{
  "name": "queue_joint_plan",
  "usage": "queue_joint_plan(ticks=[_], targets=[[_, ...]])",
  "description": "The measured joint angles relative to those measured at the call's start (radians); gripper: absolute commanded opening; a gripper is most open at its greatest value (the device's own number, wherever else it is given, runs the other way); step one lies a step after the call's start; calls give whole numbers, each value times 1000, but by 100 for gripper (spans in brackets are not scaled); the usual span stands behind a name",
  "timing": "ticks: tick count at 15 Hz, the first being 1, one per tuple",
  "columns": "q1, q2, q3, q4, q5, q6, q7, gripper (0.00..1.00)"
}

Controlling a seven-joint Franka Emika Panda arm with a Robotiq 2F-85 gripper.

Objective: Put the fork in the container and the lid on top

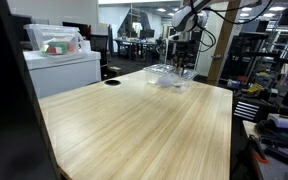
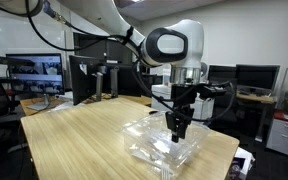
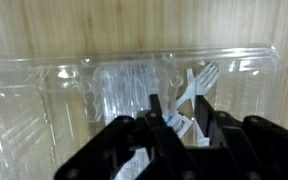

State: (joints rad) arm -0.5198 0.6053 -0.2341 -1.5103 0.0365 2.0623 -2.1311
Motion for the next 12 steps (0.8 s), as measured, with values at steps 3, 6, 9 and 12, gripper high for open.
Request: queue_joint_plan(ticks=[3,6,9,12], targets=[[0,2,0,0,-12,0,1,64],[2,2,0,0,-15,0,29,84],[3,2,2,0,-15,-1,75,100],[3,2,2,-3,-15,-4,118,75]])
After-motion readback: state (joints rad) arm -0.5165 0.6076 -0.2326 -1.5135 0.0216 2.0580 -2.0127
